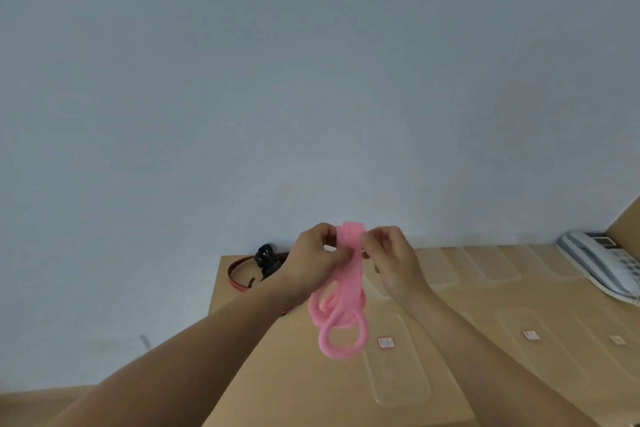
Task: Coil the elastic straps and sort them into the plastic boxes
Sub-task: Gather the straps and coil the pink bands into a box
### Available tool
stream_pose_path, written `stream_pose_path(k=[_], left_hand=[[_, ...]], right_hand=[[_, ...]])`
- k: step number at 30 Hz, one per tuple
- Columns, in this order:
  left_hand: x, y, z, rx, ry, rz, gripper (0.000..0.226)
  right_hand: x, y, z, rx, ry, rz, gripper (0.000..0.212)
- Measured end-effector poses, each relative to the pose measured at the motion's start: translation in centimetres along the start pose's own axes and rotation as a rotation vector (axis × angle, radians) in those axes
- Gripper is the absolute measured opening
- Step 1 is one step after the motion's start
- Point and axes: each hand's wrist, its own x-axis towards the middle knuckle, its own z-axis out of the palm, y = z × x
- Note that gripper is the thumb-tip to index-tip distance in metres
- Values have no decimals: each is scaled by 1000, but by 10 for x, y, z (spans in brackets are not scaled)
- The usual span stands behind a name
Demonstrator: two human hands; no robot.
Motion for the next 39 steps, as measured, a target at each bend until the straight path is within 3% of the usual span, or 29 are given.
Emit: stream_pose_path(k=[4, 10, 13, 19, 23, 26, 28, 30, 32, 36, 39], left_hand=[[16, -22, 30, -163, 67, -187, 12], [29, -84, 96, -289, 80, -483, 23], [32, -115, 120, -233, 107, -582, 22], [43, -159, 142, 1, 144, -690, 13], [55, -167, 147, 437, 64, -584, 18], [58, -171, 148, 671, 39, -571, 26], [59, -172, 150, 736, 41, -580, 31], [62, -173, 151, 797, 24, -566, 36], [63, -175, 151, 811, 30, -551, 39], [61, -182, 152, 830, 59, -512, 35], [59, -186, 150, 839, 67, -489, 35]], right_hand=[[-27, 47, -31, 17, -278, 178, 26], [-37, 105, -68, -104, -264, 404, 23], [-32, 131, -82, -78, -318, 548, 33], [-20, 180, -86, -162, -420, 656, 22], [-13, 198, -83, -466, -463, 427, 12], [-11, 206, -80, -763, -469, 210, 19], [-5, 200, -80, -944, -402, 23, 21], [10, 192, -84, -945, -259, -172, 11], [32, 190, -90, -988, -176, -314, 20], [71, 190, -97, -1272, -390, -314, 22], [86, 193, -88, -1257, -408, -390, 10]])
